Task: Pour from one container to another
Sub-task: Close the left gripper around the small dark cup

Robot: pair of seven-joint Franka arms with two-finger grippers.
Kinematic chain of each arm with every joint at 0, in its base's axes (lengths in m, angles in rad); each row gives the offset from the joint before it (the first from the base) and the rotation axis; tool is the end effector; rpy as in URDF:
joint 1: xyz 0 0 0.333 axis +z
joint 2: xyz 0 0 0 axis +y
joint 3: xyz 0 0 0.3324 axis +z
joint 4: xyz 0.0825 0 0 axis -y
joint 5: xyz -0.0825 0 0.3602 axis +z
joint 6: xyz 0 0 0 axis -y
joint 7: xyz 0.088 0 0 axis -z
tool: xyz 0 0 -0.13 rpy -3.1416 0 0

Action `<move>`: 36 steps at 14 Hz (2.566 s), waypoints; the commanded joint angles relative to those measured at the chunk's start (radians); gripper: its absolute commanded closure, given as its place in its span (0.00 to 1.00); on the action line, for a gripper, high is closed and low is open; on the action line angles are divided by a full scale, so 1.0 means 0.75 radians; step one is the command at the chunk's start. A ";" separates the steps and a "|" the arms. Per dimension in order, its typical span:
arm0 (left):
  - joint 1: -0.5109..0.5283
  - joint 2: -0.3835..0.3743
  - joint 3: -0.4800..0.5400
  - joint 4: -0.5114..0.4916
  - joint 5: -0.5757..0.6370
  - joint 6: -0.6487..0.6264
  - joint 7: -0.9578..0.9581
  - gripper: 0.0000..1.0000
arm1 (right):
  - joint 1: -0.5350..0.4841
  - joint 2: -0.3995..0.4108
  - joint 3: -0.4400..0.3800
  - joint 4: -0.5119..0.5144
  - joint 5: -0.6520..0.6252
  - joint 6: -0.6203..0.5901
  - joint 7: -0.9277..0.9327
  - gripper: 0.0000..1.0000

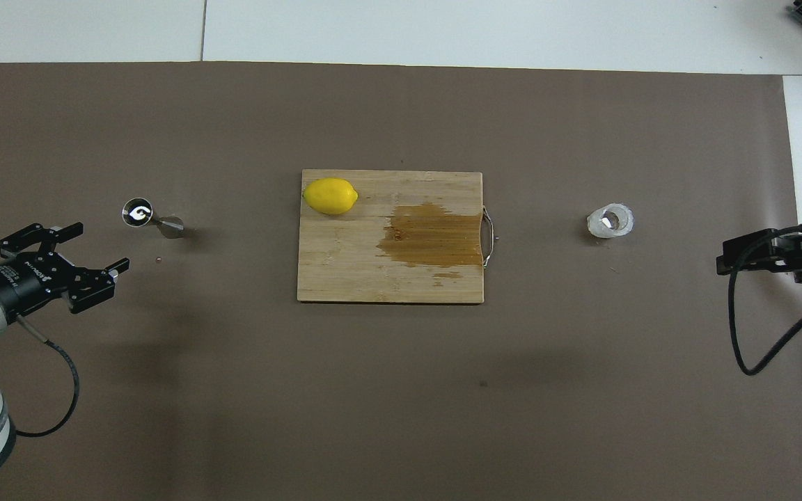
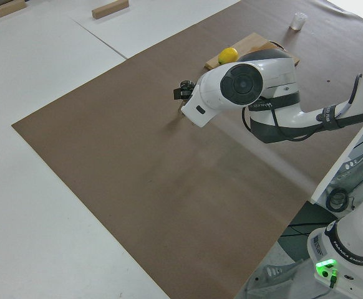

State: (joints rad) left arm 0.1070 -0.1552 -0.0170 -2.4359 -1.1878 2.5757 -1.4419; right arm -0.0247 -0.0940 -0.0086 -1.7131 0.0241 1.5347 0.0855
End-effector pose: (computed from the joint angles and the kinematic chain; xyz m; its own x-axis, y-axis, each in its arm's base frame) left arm 0.4749 0.0470 0.4010 -0.5613 0.4243 -0.7106 0.6165 0.7872 -0.0170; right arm 0.4913 -0.0134 0.5998 0.9893 -0.1174 -0.0861 -0.1193 -0.9927 -0.0176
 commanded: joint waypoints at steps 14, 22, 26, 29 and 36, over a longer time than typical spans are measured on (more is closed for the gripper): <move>-0.173 0.252 0.006 0.151 -0.322 0.294 -0.010 0.00 | -0.012 0.001 0.005 0.008 -0.012 -0.003 -0.012 0.00; -0.202 0.291 0.006 0.198 -0.345 0.327 -0.008 0.00 | -0.012 0.001 0.005 0.008 -0.012 -0.003 -0.012 0.00; -0.202 0.293 0.006 0.198 -0.345 0.335 -0.004 0.00 | -0.012 0.001 0.005 0.008 -0.012 -0.003 -0.012 0.00; -0.222 0.293 0.006 0.198 -0.347 0.364 -0.004 0.05 | -0.012 0.001 0.005 0.008 -0.012 -0.003 -0.012 0.00; -0.225 0.295 0.006 0.198 -0.349 0.384 -0.002 0.28 | -0.012 0.001 0.005 0.008 -0.012 -0.003 -0.012 0.00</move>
State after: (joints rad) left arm -0.0447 0.0498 -0.0204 -2.3044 -1.4254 2.8378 -1.4474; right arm -0.0247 -0.0940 -0.0086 -1.7131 0.0241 1.5347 0.0855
